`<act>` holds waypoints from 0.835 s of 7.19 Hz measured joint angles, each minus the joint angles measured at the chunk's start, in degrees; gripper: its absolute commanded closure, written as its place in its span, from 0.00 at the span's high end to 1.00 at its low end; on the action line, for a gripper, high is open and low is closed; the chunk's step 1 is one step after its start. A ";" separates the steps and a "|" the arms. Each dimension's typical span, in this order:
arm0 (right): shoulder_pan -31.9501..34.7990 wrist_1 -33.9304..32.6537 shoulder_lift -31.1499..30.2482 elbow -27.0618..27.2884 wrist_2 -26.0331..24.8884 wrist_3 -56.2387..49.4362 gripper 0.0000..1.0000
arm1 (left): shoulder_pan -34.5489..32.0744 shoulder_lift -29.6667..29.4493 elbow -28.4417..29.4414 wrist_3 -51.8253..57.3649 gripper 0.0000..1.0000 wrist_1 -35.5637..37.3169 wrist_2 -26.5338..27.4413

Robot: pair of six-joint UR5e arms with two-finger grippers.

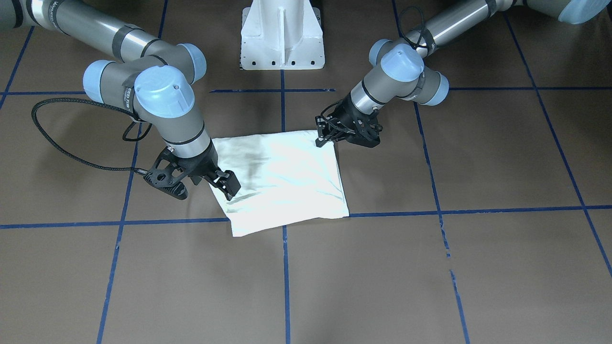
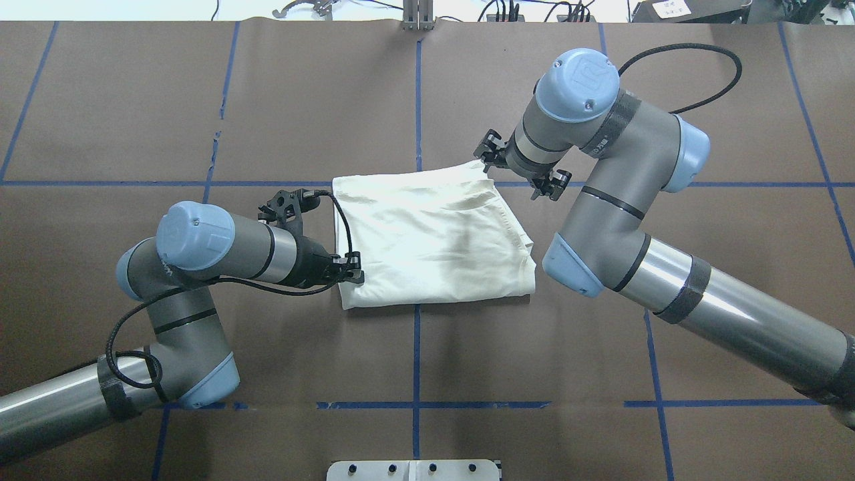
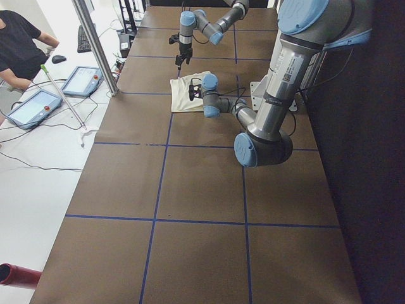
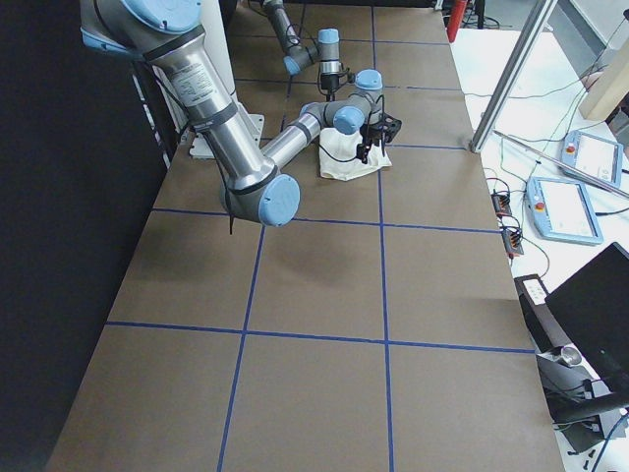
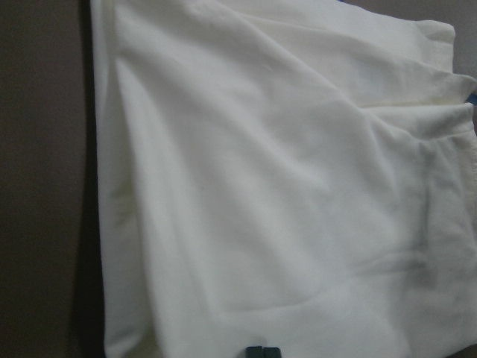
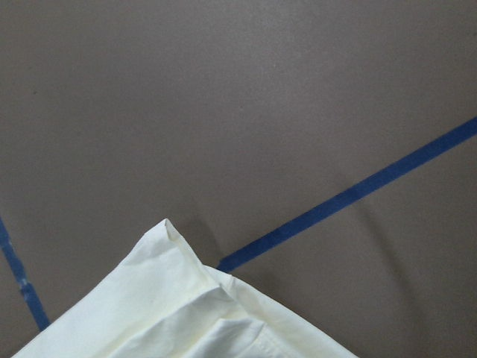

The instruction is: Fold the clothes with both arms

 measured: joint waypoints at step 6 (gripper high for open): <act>0.61 -0.57 -1.02 2.34 0.75 -0.03 1.00 | -0.61 3.77 -4.92 0.83 0.00 6.11 0.10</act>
